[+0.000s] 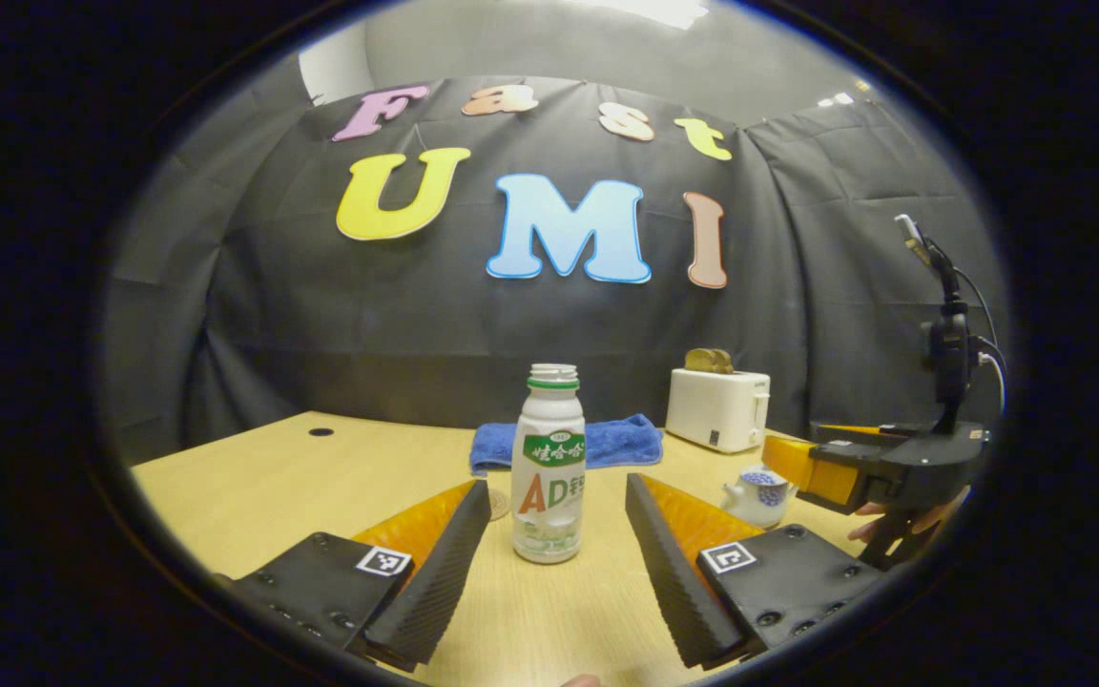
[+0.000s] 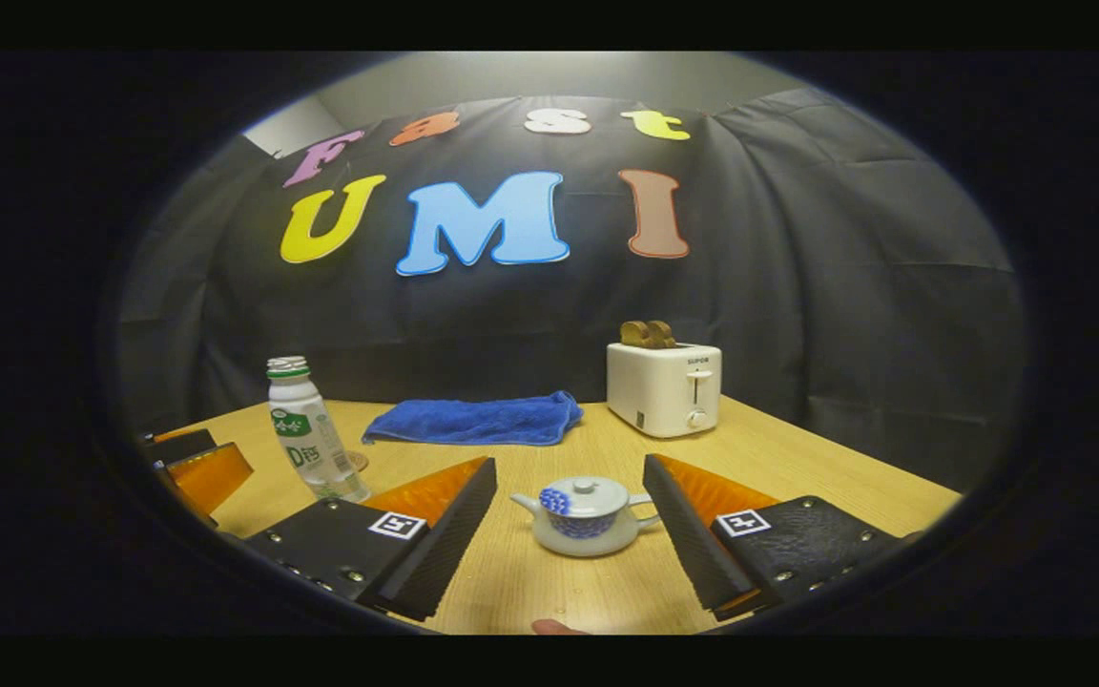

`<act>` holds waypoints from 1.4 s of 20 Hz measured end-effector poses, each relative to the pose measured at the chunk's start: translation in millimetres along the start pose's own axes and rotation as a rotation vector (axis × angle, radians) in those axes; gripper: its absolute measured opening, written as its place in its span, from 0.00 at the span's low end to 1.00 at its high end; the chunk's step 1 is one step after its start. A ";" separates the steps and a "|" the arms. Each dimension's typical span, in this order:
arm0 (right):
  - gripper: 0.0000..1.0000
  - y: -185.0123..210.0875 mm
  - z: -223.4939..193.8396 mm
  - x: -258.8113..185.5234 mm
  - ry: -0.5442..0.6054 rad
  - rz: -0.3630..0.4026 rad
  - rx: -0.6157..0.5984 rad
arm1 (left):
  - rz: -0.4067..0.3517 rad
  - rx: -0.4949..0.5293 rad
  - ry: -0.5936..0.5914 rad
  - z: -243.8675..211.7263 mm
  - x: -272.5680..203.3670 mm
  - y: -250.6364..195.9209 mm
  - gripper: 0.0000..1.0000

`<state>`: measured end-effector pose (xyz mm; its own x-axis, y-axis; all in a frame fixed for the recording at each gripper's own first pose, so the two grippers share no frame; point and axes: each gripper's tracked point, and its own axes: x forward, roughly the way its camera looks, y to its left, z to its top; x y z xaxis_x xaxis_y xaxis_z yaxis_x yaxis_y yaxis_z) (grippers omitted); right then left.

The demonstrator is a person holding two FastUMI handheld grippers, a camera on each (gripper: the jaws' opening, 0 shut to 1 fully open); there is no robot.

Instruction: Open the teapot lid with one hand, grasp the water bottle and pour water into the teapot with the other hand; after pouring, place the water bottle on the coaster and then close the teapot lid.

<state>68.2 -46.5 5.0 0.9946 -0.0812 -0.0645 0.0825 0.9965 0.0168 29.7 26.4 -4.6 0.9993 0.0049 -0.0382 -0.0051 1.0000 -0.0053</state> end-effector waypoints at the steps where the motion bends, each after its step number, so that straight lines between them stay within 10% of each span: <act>1: 0.95 0.0 -0.3 2.7 0.002 -0.002 -0.006 | -0.003 -0.002 0.001 0.8 4.5 -0.4 0.99; 10: 0.94 -8.5 -21.0 38.9 0.077 -0.020 -0.044 | -0.014 -0.007 0.028 -4.7 21.0 1.3 0.99; 16: 0.51 -14.1 -31.7 56.9 0.110 -0.037 -0.067 | 0.000 -0.001 0.031 -5.0 23.0 8.8 0.99; 17: 0.01 -12.4 -29.4 53.6 0.122 -0.045 -0.062 | -0.001 -0.002 0.034 -5.4 23.5 8.4 0.99; 19: 0.15 -9.6 -30.1 55.4 0.118 -0.029 -0.065 | 0.001 -0.001 0.043 -8.8 24.8 9.0 0.99; 22: 0.00 -8.9 -27.6 49.7 0.110 -0.018 -0.095 | -0.002 -0.002 0.046 -11.2 27.4 6.0 0.99; 28: 0.05 -4.9 7.3 35.4 -0.046 0.004 -0.083 | 0.017 0.015 0.057 -20.2 44.0 -1.3 0.99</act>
<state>103.4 -54.4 9.9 0.9969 -0.0765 -0.0189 0.0751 0.9950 -0.0663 72.9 25.2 -26.5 0.9952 0.0223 -0.0948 -0.0214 0.9997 0.0112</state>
